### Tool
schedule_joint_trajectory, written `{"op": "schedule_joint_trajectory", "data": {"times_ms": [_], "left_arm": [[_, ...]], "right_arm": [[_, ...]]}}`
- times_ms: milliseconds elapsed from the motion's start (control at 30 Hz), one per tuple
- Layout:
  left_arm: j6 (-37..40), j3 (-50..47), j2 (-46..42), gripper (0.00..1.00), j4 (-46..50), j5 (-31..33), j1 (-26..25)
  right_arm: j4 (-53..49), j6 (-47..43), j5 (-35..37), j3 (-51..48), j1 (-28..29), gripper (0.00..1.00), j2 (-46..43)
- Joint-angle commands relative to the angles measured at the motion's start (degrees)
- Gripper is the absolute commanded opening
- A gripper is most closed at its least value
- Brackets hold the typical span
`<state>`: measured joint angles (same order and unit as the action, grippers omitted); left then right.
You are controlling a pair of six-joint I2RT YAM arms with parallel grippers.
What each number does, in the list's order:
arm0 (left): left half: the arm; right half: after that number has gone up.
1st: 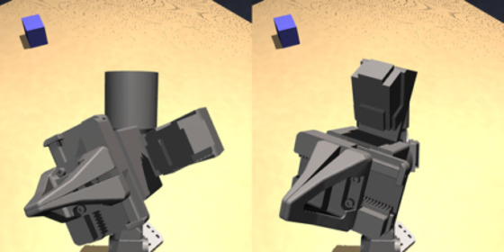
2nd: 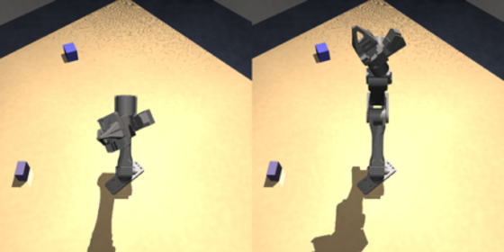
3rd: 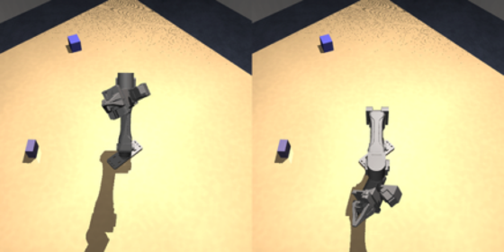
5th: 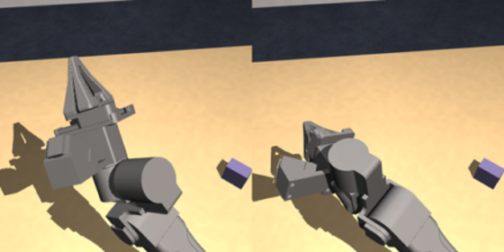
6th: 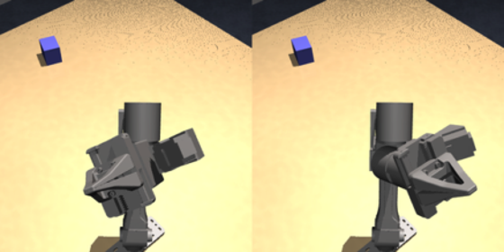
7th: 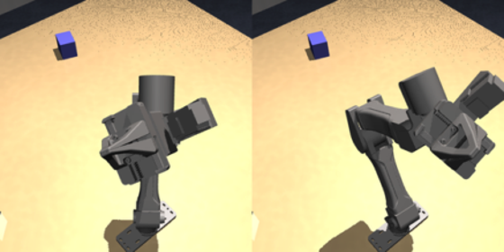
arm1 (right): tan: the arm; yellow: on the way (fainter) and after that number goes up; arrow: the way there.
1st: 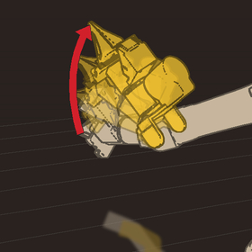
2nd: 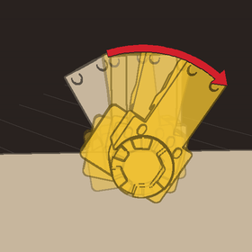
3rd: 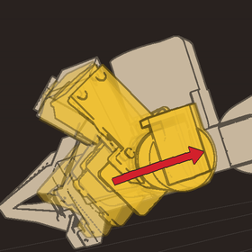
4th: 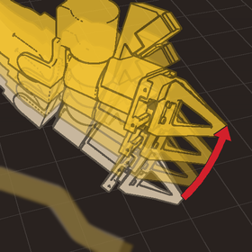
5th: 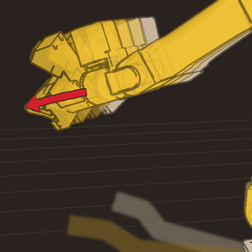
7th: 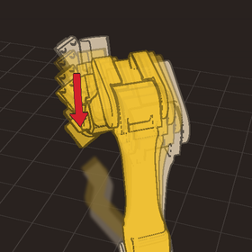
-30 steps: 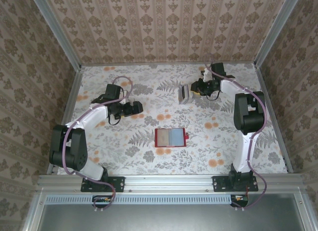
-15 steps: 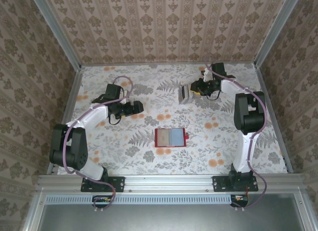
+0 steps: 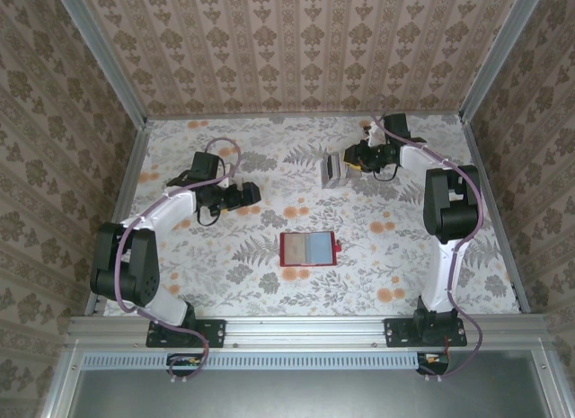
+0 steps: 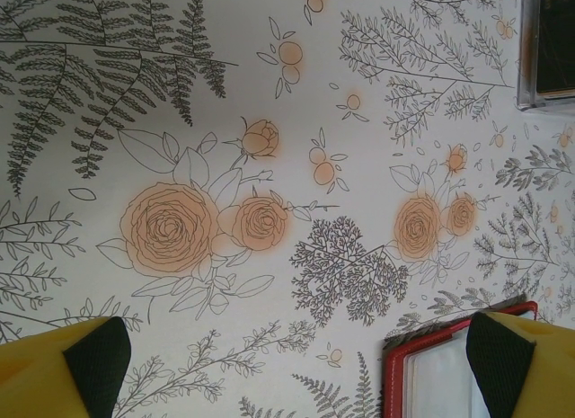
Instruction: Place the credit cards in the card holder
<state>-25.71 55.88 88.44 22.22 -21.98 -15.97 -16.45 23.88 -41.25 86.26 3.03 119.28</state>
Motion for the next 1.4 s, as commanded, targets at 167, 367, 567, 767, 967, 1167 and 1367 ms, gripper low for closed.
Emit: {"op": "schedule_joint_trajectory", "data": {"times_ms": [167,367,567,767,967,1167,1367], "left_arm": [[-0.6,0.9,1.5,1.00,-1.0,-1.7,0.3],[-0.7,1.4,2.2,1.00,-1.5,-2.2,0.4],[-0.9,1.2,2.5,1.00,-1.9,-2.6,0.3],[-1.0,0.7,2.7,1.00,-2.1,-2.8,0.3],[-1.5,0.5,2.9,1.00,-2.5,-2.9,0.2],[-1.6,0.7,3.4,1.00,-2.6,-3.1,0.0],[-1.8,0.9,3.9,1.00,-2.6,-3.2,-0.1]], "right_arm": [[2.2,-0.1,-2.6,-1.9,-0.1,0.16,-2.8],[2.0,-0.4,-2.6,-2.3,-0.3,0.16,-3.4],[0.1,-1.7,-1.0,-2.8,-0.7,0.21,-3.9],[-1.3,-2.7,0.1,-2.9,-0.9,0.20,-4.2],[-1.8,-3.2,-0.2,-2.9,-1.2,0.05,-4.2],[-2.6,-3.9,0.3,-2.8,-1.3,0.00,-4.3],[-5.4,-4.8,4.0,-1.9,-1.3,0.16,-4.2]]}}
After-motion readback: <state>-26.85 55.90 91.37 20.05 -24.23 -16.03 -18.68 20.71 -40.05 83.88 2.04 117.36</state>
